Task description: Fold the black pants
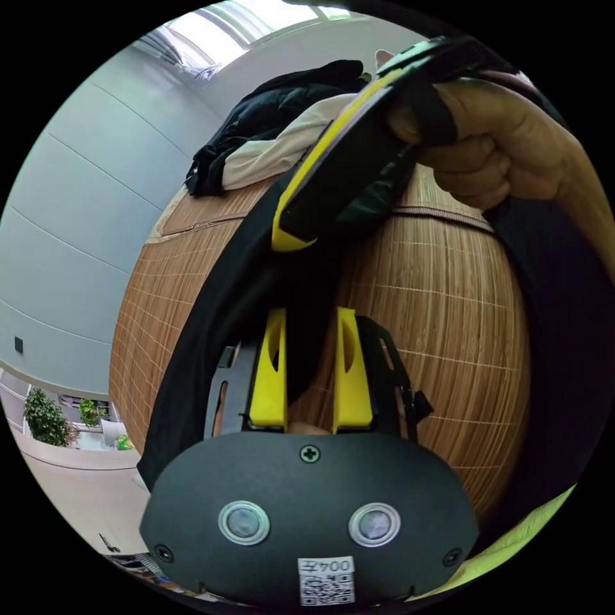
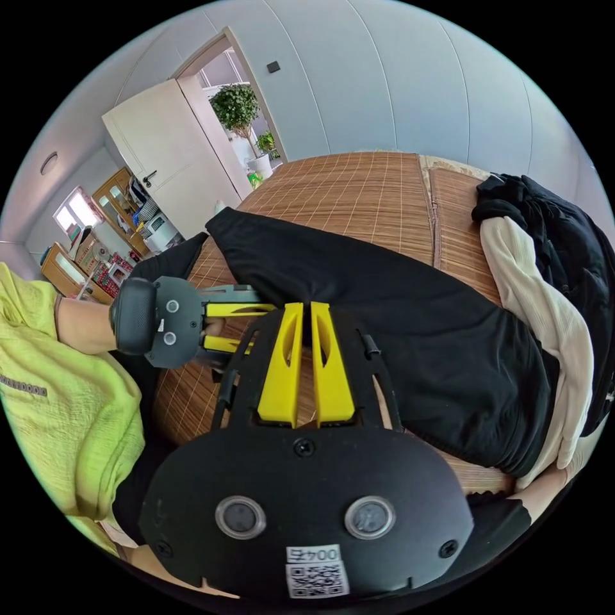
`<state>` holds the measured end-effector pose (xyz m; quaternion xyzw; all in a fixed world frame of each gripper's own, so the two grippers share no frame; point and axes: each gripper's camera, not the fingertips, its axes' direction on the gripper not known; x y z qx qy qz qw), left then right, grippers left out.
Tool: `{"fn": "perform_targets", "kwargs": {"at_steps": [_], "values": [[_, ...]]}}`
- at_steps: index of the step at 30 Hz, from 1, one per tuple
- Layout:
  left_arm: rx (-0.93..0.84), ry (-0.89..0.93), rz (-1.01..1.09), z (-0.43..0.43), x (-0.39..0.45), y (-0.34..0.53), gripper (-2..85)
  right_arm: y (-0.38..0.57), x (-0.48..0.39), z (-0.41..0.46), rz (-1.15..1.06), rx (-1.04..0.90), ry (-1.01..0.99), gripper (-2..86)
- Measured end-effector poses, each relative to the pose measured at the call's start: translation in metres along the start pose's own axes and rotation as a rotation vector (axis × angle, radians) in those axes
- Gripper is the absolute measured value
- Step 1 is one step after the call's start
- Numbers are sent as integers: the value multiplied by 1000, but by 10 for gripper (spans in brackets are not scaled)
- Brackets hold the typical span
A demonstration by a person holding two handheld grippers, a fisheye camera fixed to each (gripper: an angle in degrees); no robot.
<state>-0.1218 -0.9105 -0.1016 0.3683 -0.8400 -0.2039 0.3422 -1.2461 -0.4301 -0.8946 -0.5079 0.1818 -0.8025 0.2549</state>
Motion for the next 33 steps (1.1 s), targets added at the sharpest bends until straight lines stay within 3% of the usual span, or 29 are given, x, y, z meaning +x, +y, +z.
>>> {"fn": "perform_targets", "kwargs": {"at_steps": [8,12,17,21,28,33], "values": [[64,-3,21,5,23,-17,95,-7,32,-13,-22,3,3,12],[92,-23,33,3,43,-16,77,-25,78,-31,161,86,81,29],[92,-61,74,-2,64,-20,53,-75,116,54,124,-259,235,46],[126,-150,237,-14,99,-13,33,-80,133,104,113,-391,307,23],[121,-469,563,5,190,22,20,-85,167,121,187,-350,208,-3],[123,-361,382,-18,166,7,22,-77,183,125,229,-294,151,-5]]}}
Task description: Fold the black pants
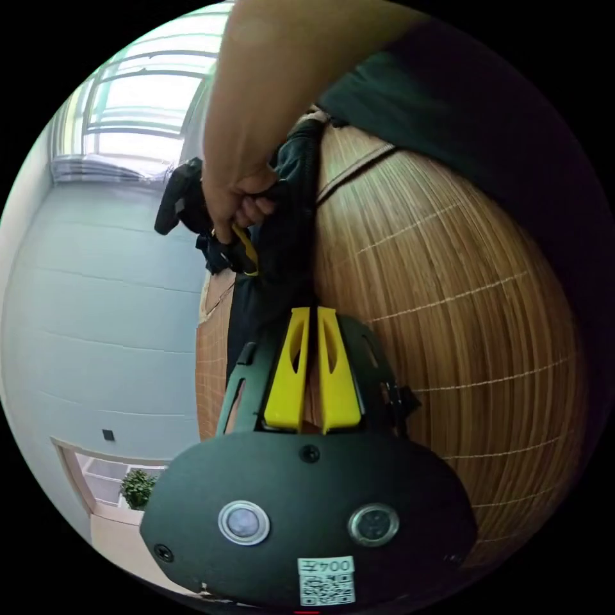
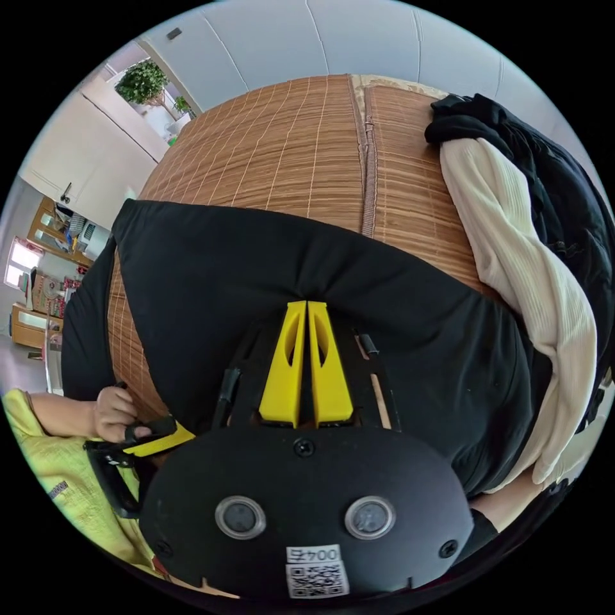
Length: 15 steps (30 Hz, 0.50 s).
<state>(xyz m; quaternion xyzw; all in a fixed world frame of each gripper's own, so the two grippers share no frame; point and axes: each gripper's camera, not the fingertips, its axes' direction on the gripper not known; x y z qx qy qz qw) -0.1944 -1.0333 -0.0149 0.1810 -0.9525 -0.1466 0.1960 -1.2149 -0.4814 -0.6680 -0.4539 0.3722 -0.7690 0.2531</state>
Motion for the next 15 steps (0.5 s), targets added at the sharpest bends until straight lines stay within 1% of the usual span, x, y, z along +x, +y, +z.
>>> {"fn": "perform_targets", "kwargs": {"at_steps": [6,10,12,14,15], "values": [[40,-84,35,-24,-4,5,43,3,14,10,32,36,-54,-6],[22,-175,108,-12,2,-1,78,5,18,17,39,49,-60,-6],[-41,-99,107,6,-9,-9,96,5,18,20,37,50,-53,-5],[-61,-4,122,19,-15,-13,90,6,18,24,35,52,-45,-4],[-65,72,145,28,-17,-14,79,6,18,25,34,51,-44,-4]]}}
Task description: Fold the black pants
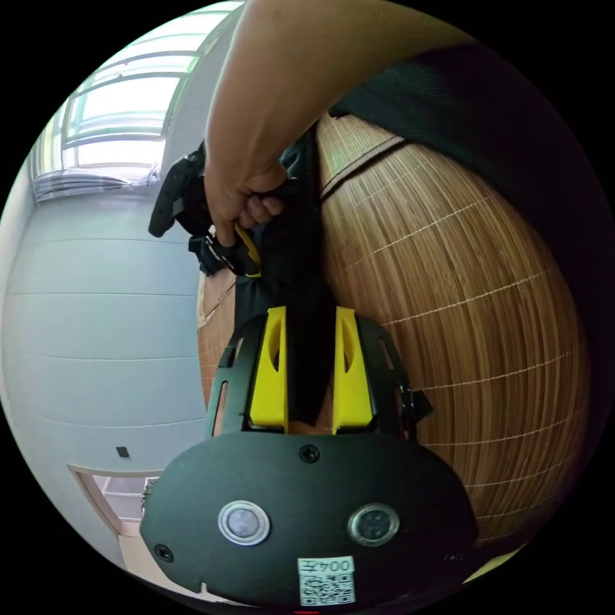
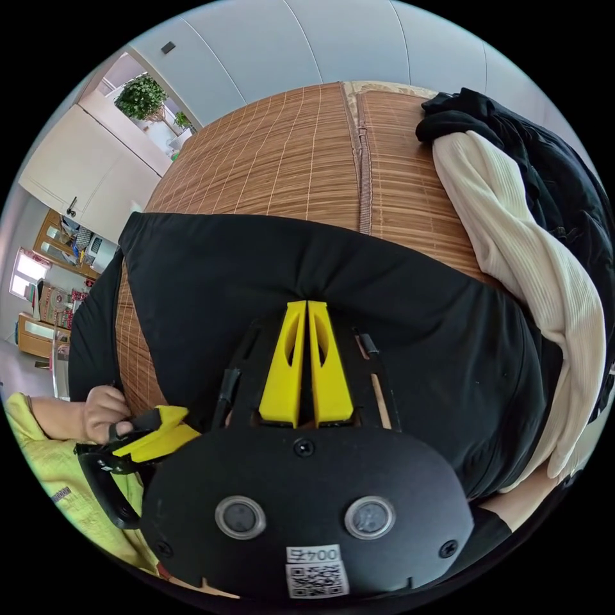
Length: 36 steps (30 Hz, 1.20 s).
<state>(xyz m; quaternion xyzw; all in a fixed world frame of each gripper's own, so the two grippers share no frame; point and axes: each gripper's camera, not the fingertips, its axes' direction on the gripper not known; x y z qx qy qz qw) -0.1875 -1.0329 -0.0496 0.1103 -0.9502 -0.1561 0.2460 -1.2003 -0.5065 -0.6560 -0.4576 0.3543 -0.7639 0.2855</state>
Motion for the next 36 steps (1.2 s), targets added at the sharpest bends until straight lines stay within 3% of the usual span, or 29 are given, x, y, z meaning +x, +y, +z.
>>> {"fn": "perform_targets", "kwargs": {"at_steps": [3,7,12,15,18,21,25,30,36], "values": [[32,92,-71,10,-8,10,47,0,0,6,-5,-5,9,-1],[32,37,-60,8,-8,19,30,3,0,13,-15,-1,19,17],[118,-76,-314,-24,-63,63,19,20,4,-18,-19,95,37,78],[-17,-137,-418,8,-93,101,13,45,10,-49,-12,175,28,82],[-175,-52,-589,59,-123,140,8,68,11,-46,-17,116,88,82],[-314,36,-567,108,-119,156,6,82,15,-24,11,19,203,81],[-290,-31,-442,116,-113,161,6,83,25,6,70,-30,197,68],[-300,-11,-391,135,-132,219,6,82,-22,34,-38,-41,314,54],[-345,-1,-441,134,-166,272,6,83,-51,48,-155,-41,135,59]]}}
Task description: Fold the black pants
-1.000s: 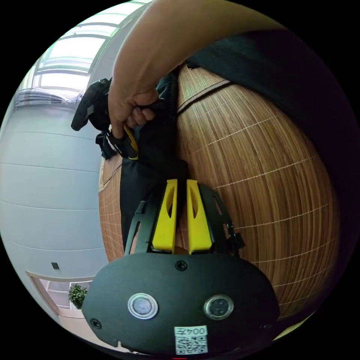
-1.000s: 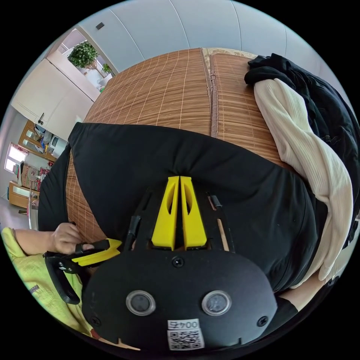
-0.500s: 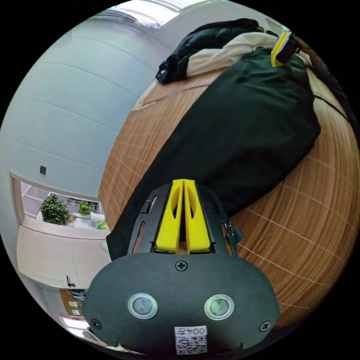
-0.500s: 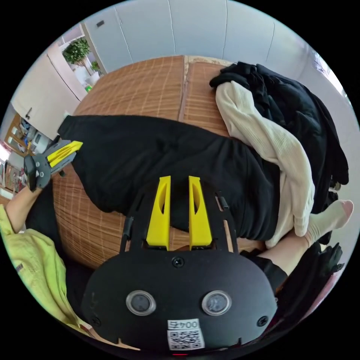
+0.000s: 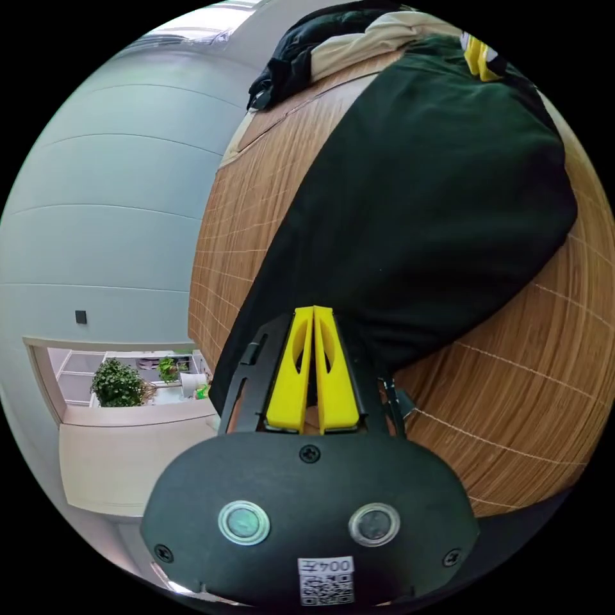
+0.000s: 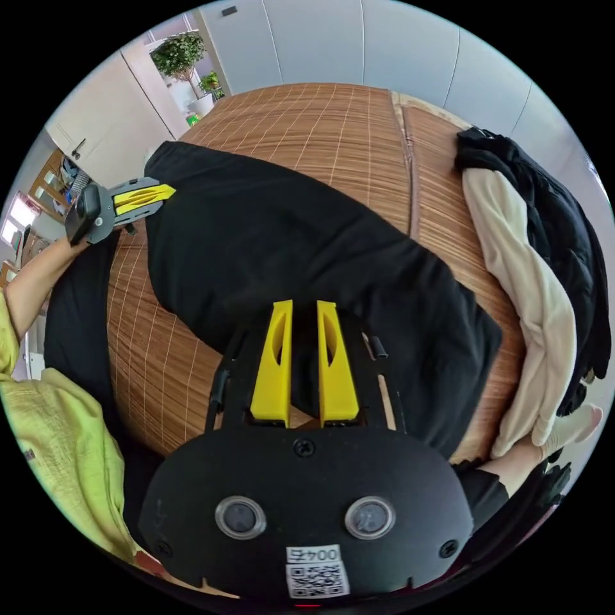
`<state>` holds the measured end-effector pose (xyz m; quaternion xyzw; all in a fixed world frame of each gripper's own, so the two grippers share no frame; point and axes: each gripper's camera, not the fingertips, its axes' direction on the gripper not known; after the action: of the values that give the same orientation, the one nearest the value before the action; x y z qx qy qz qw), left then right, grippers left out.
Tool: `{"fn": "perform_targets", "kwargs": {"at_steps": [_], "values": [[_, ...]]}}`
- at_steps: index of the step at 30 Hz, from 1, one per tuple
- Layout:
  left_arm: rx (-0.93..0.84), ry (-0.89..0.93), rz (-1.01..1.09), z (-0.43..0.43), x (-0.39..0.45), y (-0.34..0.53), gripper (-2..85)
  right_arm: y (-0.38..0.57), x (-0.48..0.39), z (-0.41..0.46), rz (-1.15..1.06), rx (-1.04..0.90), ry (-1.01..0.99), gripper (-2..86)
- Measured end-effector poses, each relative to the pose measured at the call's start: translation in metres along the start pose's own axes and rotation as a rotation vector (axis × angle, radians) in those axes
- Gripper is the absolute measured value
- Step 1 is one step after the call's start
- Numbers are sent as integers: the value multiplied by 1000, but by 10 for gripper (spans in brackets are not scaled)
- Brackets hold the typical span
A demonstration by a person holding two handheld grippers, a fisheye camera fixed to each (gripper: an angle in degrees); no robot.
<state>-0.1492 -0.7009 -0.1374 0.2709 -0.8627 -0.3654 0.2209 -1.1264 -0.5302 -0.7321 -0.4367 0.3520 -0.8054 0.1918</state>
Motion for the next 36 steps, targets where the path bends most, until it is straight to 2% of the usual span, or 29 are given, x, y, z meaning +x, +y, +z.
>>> {"fn": "perform_targets", "kwargs": {"at_steps": [4,6,8,11,14,17,24,27,30,31,32,33,35,36], "values": [[174,-51,-31,-53,9,-12,7,38,66,-31,135,-5,-21,53],[204,-65,7,-62,28,-25,6,70,104,-39,256,12,-35,58],[190,-44,61,-59,47,-41,6,114,149,-48,450,92,-45,95],[97,49,134,-36,74,-57,5,146,184,-52,556,197,-137,119],[102,-49,170,-33,87,-57,4,150,207,-42,541,225,-222,93],[93,-32,171,-29,82,-58,5,140,232,-26,488,222,-352,86],[86,15,153,-21,72,-56,2,124,264,18,489,119,-441,115],[83,14,150,-19,71,-55,1,126,264,24,494,117,-416,47],[78,21,143,-17,69,-54,1,120,240,-7,370,213,-312,18],[78,20,144,-17,68,-53,1,117,223,-26,311,241,-150,15],[77,20,144,-16,68,-52,1,115,216,-26,319,182,18,16],[76,20,146,-16,67,-52,1,115,219,-18,338,138,42,17],[71,23,146,-15,66,-51,1,123,242,20,435,23,-82,31],[70,24,149,-14,66,-50,1,128,247,18,465,76,-121,35]]}}
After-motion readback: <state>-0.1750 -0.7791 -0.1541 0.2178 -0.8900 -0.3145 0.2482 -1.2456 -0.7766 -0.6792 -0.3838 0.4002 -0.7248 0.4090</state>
